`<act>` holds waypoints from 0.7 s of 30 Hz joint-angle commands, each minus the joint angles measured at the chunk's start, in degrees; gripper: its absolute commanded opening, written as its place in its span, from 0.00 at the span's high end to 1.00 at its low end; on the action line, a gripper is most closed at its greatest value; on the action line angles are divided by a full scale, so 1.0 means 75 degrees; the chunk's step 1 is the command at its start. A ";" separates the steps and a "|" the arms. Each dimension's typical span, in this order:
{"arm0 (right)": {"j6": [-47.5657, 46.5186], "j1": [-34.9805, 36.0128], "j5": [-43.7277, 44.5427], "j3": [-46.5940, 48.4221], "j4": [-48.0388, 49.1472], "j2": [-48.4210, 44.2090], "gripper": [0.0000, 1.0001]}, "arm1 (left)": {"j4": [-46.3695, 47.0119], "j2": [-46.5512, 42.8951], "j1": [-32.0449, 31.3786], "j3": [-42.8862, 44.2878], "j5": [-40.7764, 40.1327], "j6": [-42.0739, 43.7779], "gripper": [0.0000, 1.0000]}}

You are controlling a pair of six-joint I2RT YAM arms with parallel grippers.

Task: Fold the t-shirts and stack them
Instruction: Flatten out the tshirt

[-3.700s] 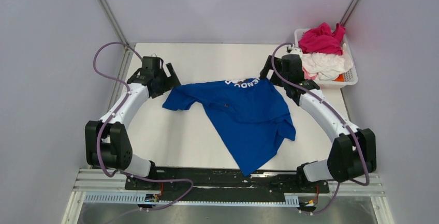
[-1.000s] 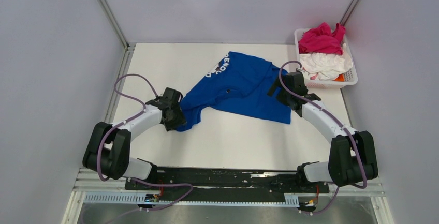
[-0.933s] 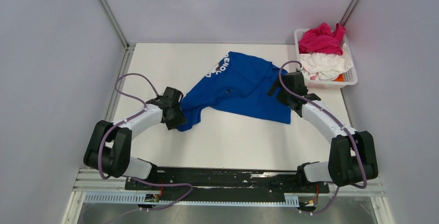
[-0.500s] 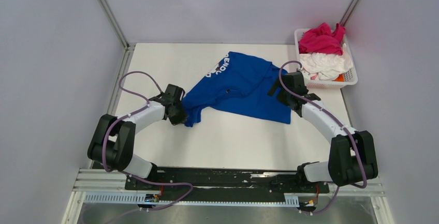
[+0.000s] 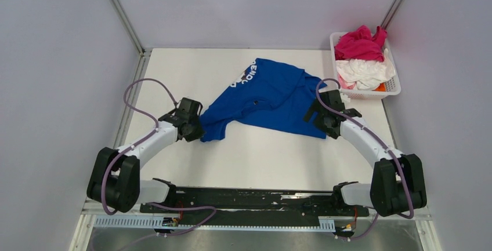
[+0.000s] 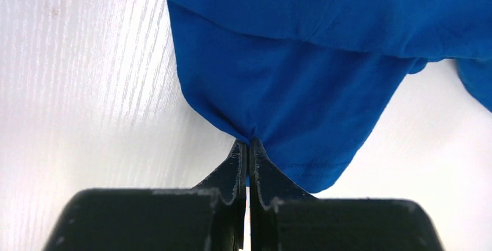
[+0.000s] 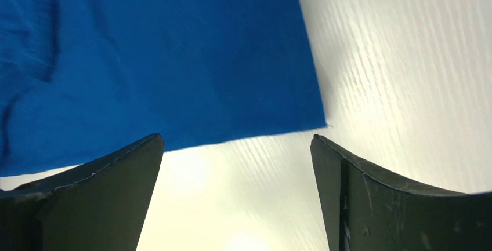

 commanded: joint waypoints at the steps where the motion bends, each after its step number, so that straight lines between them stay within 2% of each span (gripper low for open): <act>1: 0.0303 -0.0049 0.0480 -0.0303 -0.0798 -0.0108 0.04 | 0.0226 -0.0539 -0.0036 -0.0221 -0.0184 0.0266 1.00; 5: 0.0426 -0.0244 0.0819 -0.0371 -0.0667 0.0130 0.12 | 0.0384 -0.0898 -0.0037 -0.0391 0.0179 0.0417 1.00; 16: 0.0366 -0.0307 0.0301 -0.0384 0.0448 0.1105 0.26 | 0.1067 -0.1832 -0.0036 -0.0760 0.1548 0.0680 1.00; 21: 0.0350 -0.0307 -0.0019 -0.0445 0.0732 0.1313 0.45 | 0.1269 -0.2136 -0.0036 -0.0779 0.2136 0.0765 1.00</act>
